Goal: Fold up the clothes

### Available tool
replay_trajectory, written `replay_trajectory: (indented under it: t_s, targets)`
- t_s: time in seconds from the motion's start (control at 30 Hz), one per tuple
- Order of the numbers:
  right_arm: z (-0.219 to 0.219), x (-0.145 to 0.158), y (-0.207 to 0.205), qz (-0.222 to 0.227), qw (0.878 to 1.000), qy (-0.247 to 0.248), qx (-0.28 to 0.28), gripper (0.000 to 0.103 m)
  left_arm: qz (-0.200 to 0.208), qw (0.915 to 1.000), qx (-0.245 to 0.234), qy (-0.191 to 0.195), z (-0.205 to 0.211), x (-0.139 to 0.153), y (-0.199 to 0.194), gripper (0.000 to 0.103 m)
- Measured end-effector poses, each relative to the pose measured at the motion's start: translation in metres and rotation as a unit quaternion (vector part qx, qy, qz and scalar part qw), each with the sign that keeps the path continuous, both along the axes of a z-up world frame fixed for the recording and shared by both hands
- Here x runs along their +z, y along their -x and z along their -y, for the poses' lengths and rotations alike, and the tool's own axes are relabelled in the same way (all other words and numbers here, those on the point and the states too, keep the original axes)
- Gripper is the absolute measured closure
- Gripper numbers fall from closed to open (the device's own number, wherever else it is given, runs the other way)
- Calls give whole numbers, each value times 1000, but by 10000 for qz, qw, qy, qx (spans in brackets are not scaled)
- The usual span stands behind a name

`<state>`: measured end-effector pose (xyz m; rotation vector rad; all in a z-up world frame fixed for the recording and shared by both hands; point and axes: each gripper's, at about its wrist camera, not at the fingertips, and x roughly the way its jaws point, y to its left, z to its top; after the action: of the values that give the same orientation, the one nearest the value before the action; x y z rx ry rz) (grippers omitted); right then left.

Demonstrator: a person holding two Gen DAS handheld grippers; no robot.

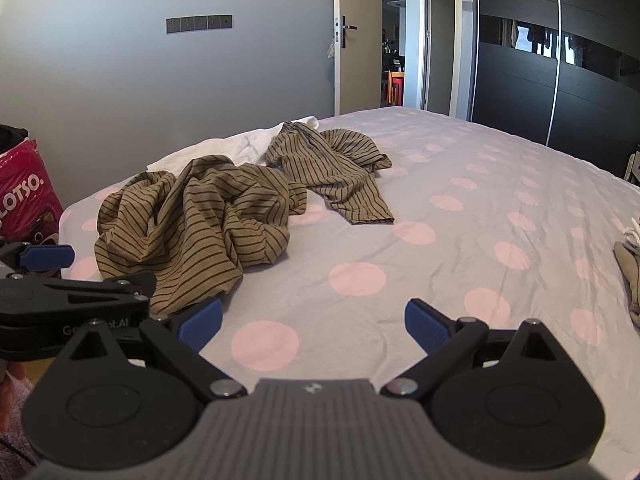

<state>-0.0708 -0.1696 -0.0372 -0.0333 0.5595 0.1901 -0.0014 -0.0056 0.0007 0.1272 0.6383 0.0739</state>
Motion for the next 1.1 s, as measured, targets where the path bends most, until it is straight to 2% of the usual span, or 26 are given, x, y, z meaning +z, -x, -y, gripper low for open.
replay_trajectory:
  t_s: [0.63, 0.77, 1.1]
  targets:
    - [4, 0, -2, -27, 10000, -65, -63, 4, 39, 9996, -73, 255, -1, -3, 1, 20]
    - [5, 0, -2, -34, 9999, -91, -77, 4, 157, 9996, -96, 195, 2, -1, 3, 20]
    - [5, -2, -3, -55, 9999, -98, -75, 4, 112, 9998, -124, 118, 2, 0, 3, 20]
